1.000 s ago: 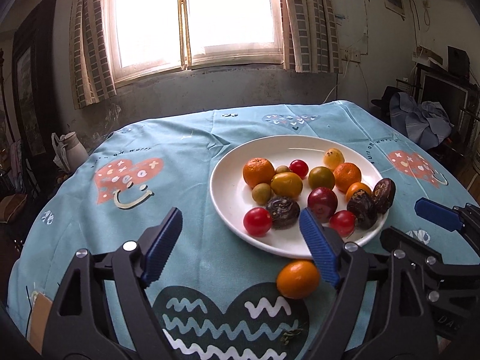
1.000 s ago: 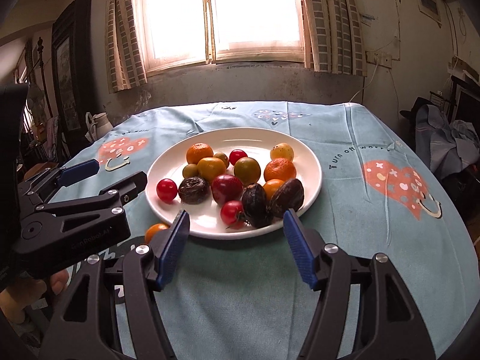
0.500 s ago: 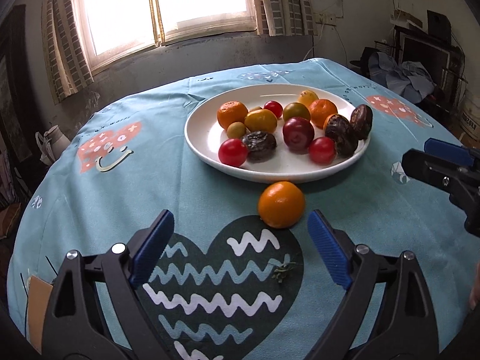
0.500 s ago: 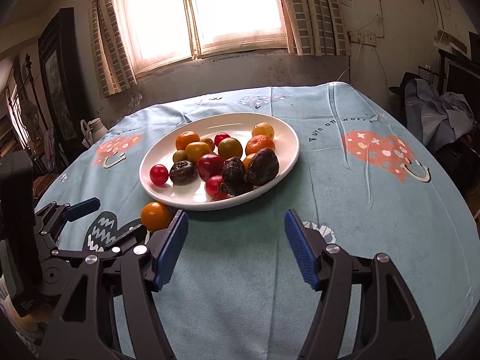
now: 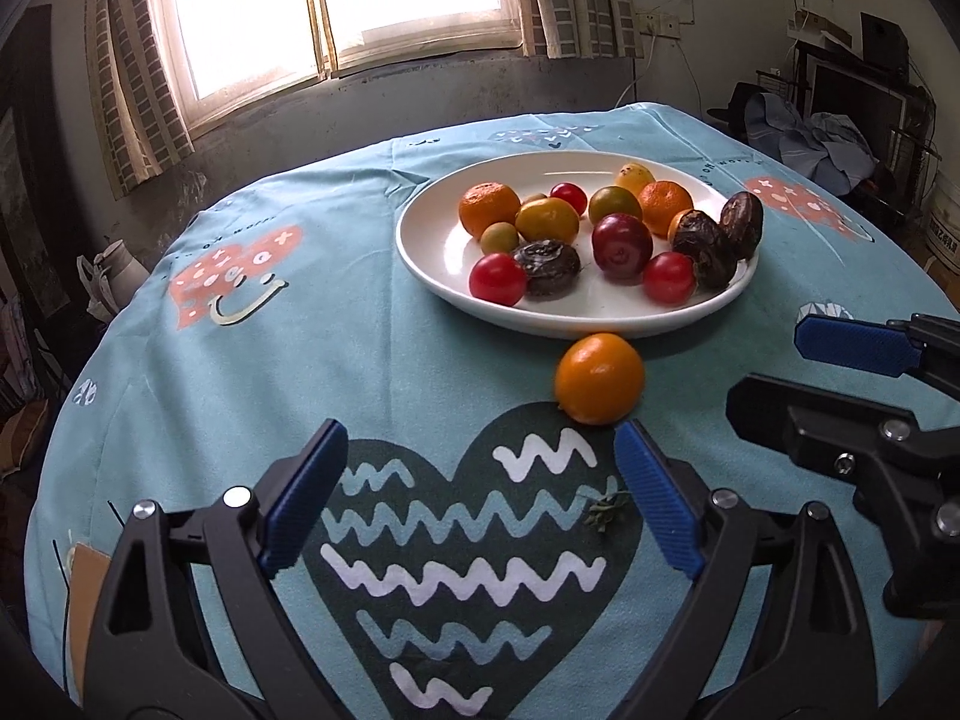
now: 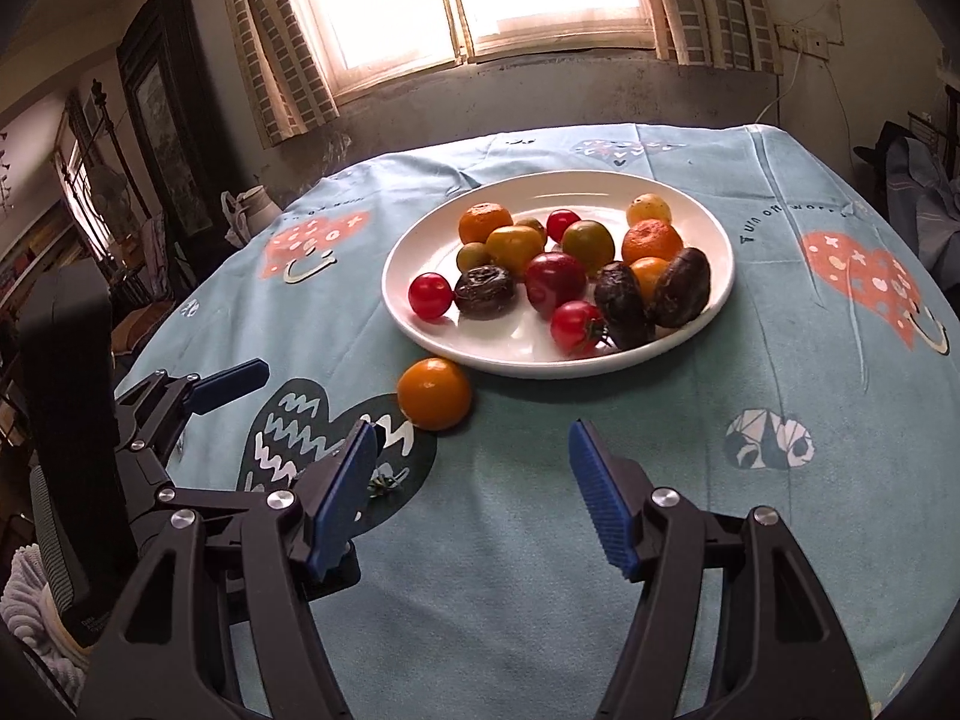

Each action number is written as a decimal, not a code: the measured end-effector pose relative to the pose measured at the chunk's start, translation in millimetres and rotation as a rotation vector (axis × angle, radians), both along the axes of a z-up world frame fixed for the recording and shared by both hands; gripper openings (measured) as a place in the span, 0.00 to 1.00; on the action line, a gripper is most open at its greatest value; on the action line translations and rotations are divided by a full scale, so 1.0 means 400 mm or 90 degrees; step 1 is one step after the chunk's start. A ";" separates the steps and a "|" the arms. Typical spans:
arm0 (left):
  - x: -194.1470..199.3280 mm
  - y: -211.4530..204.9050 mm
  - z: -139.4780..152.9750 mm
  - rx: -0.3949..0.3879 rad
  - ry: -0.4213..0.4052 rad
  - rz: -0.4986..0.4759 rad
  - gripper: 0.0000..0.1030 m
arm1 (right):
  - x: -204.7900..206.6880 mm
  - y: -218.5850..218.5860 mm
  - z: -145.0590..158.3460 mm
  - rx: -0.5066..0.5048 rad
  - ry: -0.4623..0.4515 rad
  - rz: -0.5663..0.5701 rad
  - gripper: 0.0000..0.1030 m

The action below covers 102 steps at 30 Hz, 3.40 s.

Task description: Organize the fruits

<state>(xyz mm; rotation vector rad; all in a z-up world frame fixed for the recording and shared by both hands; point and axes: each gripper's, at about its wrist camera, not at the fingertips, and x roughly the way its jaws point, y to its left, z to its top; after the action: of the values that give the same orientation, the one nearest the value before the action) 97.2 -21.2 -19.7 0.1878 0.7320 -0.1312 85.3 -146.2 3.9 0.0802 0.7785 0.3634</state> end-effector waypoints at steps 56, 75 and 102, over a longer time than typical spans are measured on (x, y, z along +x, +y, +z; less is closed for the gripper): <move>-0.003 -0.119 0.008 -0.001 -0.038 -0.136 0.59 | 0.102 -0.071 -0.043 0.260 0.175 0.003 0.38; -0.064 -0.076 0.052 -0.101 -0.100 -0.245 0.80 | 0.066 -0.065 -0.005 0.265 0.157 0.084 0.38; 0.203 -0.140 0.184 -0.095 -0.104 -0.258 0.37 | 0.297 -0.128 0.122 0.253 0.101 0.045 0.38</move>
<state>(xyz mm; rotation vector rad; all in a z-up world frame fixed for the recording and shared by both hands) 178.2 -77.4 53.9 0.2001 0.5122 -0.5481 204.2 -197.4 52.9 0.4598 0.8578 0.5810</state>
